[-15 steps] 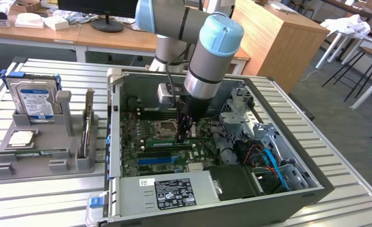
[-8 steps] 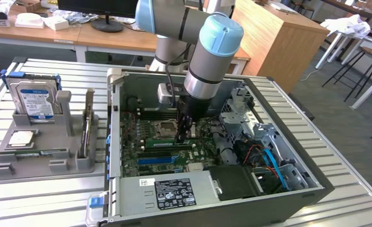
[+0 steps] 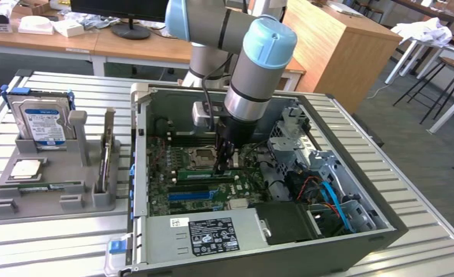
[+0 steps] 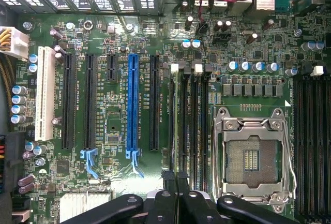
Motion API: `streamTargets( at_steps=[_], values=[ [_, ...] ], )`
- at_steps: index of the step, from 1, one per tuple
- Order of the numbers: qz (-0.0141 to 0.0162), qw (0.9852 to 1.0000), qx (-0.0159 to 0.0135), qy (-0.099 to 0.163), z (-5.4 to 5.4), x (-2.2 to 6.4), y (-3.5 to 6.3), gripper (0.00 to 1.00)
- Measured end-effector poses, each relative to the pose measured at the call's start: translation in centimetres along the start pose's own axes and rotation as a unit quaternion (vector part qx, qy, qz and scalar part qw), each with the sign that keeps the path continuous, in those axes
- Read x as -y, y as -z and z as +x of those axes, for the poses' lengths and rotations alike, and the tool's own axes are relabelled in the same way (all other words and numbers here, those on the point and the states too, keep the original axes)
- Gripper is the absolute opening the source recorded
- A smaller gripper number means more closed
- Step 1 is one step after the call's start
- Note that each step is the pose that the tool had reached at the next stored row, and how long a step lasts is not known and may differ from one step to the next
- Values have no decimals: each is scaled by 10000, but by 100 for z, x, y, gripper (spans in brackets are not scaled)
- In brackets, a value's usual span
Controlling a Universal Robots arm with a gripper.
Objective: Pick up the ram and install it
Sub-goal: 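Insert the ram into the slot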
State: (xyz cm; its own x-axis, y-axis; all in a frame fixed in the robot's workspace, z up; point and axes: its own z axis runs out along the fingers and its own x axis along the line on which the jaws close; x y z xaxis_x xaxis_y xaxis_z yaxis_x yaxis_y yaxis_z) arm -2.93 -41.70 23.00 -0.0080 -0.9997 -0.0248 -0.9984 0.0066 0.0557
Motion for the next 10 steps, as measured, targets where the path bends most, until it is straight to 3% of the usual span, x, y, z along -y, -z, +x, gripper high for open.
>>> streamTargets(
  at_steps=[10],
  values=[
    [1, 10000, -14, -1, -1, -1, 20, 11]
  ],
)
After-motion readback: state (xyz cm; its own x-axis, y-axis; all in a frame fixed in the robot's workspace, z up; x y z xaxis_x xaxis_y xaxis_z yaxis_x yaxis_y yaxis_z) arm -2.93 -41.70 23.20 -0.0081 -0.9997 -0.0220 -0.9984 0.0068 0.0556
